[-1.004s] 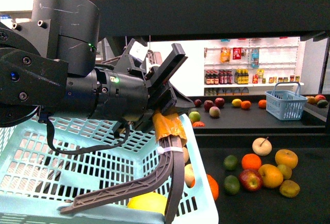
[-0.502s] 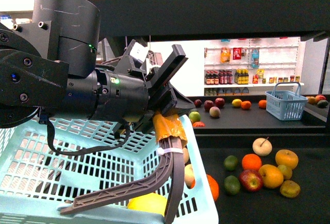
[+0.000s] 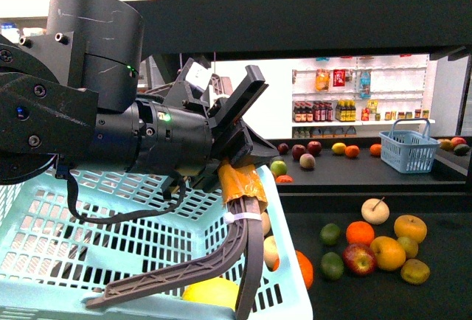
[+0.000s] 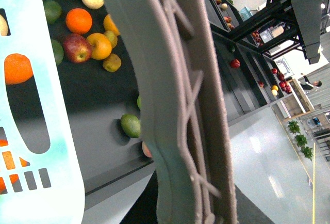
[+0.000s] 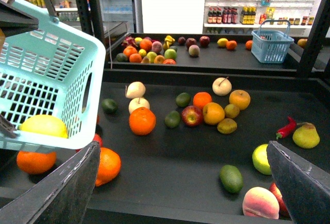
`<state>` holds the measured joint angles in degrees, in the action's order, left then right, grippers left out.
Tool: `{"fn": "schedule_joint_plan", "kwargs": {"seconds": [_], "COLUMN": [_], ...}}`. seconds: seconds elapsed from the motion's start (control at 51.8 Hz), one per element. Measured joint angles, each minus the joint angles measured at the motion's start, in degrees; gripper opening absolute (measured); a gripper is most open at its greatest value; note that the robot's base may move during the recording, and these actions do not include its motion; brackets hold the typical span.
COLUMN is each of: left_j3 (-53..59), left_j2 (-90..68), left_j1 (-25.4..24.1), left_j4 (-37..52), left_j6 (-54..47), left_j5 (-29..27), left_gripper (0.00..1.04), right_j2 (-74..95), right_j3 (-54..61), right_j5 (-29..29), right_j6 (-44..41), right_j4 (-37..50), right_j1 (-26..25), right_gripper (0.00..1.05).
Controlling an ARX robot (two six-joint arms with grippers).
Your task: Pick lemon from shelf
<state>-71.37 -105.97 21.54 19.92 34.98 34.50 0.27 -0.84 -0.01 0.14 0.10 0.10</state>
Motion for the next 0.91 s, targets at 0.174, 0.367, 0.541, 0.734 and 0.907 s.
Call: {"fn": "schedule_joint_plan", "kwargs": {"seconds": [0.174,0.367,0.541,0.734,0.907], "left_j3": [1.73,1.64,1.64,1.64,1.68], "left_j2": [-0.28,-0.26,-0.59,-1.33,-2.27], "left_j1": [0.5,-1.68,-5.64,-10.73,-14.64], "left_j4": [11.26,16.44,22.32,28.35,33.05], "left_j6": [4.61,8.37,18.71,28.44,35.06], "left_j5": [-11.39,-17.38,-28.89,-41.16,-48.96], "left_gripper": [0.07,0.07,0.07,0.07,0.07], "right_j2": [0.0,0.0,0.0,0.0,0.0], "right_j3": [0.0,0.0,0.0,0.0,0.0], "right_j5": [-0.02,-0.02,0.0,-0.02,0.0], "right_j6": [0.0,0.02,0.0,0.0,0.0], "right_j4": [0.0,0.0,0.0,0.0,0.0], "right_j1": [0.0,0.0,0.0,0.0,0.0], "right_gripper": [0.97,0.97,0.97,0.97,0.97]}}
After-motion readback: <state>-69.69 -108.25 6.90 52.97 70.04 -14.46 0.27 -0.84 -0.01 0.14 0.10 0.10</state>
